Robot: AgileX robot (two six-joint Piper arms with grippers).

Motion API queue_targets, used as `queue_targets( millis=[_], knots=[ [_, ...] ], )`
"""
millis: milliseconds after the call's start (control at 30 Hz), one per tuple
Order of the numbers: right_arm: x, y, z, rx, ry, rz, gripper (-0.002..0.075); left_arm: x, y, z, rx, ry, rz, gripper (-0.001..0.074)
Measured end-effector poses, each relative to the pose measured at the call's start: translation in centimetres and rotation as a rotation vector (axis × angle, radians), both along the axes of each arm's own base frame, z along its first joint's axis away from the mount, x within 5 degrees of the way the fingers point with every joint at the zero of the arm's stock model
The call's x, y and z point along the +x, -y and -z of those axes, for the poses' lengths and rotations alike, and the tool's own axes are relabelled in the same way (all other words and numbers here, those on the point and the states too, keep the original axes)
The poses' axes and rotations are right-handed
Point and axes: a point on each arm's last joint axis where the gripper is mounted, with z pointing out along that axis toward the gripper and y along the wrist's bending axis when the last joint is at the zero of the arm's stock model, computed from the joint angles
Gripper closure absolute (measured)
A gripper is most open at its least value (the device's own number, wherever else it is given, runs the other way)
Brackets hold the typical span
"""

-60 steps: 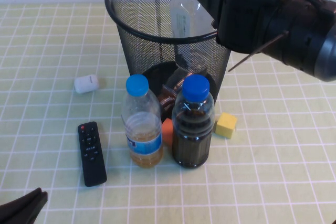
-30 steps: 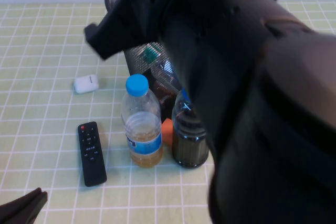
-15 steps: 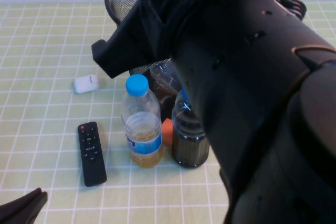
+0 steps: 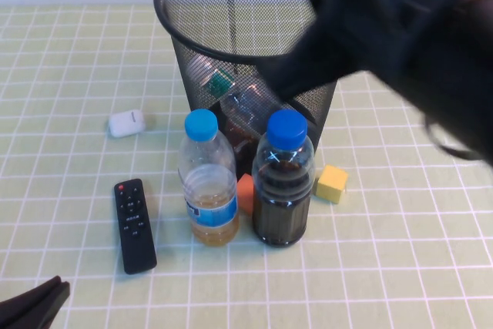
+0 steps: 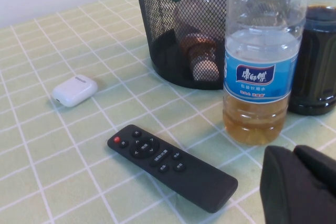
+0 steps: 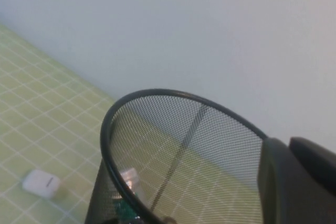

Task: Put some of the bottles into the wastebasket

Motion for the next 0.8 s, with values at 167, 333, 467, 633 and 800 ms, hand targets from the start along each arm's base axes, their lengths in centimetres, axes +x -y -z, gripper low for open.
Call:
queue_targets(
  millis=[167, 333, 467, 633, 800],
  knots=[
    [1.1, 4.8, 5.4, -0.002, -0.077, -0.083, 0.0729, 0.0, 0.0, 0.1, 0.009, -0.014, 0.0, 0.0739],
    [-0.2, 10.9, 9.8, 0.102, -0.174, 0.04, 0.0729, -0.1, 0.0, 0.2, 0.013, -0.022, 0.001, 0.0739],
    [-3.3, 14.9, 13.4, 0.156, -0.174, 0.206, 0.0729, -0.1, 0.0, 0.3, 0.014, -0.025, 0.001, 0.0739],
    [-7.2, 17.6, 17.1, 0.189, -0.093, 0.371, 0.0729, -0.1, 0.0, 0.3, 0.016, -0.027, 0.001, 0.0739],
    [-9.7, 18.3, 20.8, 0.206, -0.021, 0.437, 0.0729, -0.1, 0.0, 0.3, 0.015, -0.027, 0.001, 0.0739]
  ],
)
